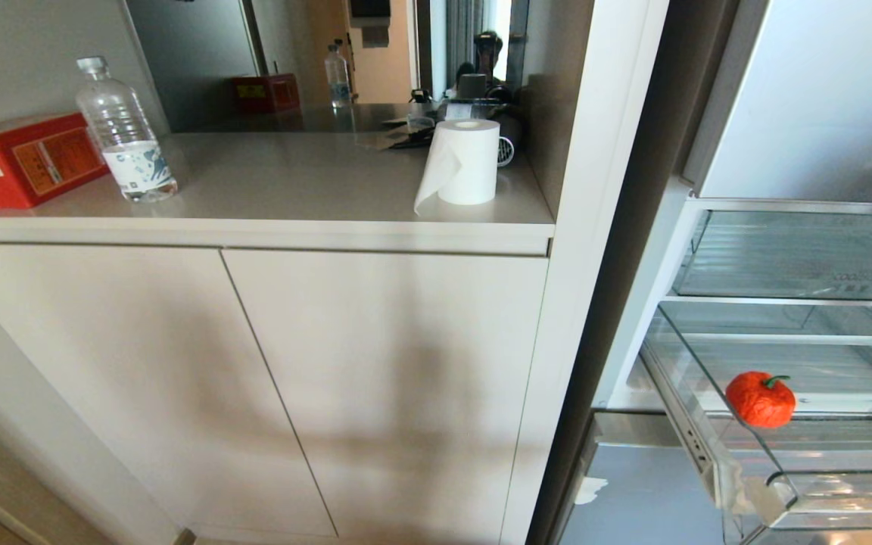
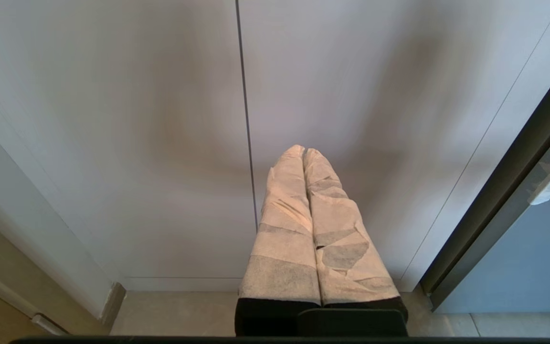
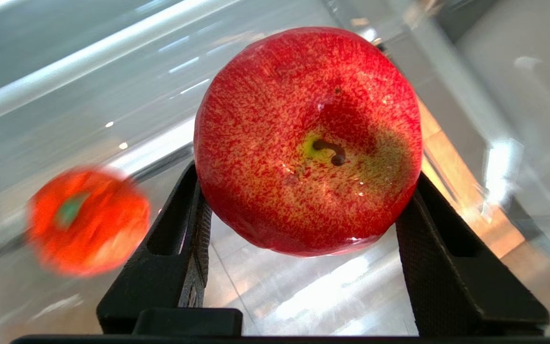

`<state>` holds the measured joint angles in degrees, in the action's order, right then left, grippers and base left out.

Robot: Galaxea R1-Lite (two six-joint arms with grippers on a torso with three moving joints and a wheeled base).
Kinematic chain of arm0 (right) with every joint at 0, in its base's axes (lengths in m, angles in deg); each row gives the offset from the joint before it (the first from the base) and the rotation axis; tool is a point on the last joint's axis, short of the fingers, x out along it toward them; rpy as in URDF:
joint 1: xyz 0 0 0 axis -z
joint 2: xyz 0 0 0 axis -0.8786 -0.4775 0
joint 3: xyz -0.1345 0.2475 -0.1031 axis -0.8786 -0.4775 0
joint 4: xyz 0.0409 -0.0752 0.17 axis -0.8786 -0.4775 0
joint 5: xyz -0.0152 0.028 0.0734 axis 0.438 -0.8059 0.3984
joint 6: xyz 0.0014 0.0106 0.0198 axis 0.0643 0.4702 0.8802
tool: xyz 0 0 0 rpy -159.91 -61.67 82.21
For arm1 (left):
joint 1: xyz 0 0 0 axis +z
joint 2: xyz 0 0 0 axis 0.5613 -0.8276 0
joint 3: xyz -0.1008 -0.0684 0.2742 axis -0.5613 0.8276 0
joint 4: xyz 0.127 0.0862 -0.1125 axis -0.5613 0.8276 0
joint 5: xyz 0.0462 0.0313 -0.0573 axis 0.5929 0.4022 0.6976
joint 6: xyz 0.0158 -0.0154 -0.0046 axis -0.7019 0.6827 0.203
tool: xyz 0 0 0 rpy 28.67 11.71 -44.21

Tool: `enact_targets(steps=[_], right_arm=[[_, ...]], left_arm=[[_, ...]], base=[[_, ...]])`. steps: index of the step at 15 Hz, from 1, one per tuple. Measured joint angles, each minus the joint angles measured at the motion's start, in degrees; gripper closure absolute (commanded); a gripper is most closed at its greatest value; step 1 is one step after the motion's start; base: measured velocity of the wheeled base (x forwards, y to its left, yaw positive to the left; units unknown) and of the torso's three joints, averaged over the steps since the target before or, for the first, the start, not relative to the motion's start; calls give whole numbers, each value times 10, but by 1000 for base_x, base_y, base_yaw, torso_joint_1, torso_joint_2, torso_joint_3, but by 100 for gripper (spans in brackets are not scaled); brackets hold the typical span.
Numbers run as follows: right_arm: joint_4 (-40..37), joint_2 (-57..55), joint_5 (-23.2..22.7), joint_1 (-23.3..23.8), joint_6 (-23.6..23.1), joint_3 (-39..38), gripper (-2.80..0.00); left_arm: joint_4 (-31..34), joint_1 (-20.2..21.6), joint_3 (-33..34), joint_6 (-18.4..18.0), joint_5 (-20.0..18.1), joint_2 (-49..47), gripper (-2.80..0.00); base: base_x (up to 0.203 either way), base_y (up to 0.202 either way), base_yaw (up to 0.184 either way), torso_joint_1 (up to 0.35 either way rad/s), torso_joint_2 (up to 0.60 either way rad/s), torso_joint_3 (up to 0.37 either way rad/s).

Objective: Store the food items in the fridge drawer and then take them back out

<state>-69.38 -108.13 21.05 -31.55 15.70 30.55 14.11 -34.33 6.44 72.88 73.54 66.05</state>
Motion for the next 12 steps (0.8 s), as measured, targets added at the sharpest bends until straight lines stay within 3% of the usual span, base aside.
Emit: enact_targets(steps=[7,9,12], right_arm=[[2,312,-5,-18,4,-164,0],[6,395,16,-95,5,-206,0],[12,525,82,-228,2,-261,0]], left_arm=[[0,0,0,0,0,0,0],[0,0,0,0,0,0,0],[0,0,0,-1,0,0,0]], base=[[0,0,0,0,0,0],[0,0,0,0,0,0],[0,0,0,0,0,0]])
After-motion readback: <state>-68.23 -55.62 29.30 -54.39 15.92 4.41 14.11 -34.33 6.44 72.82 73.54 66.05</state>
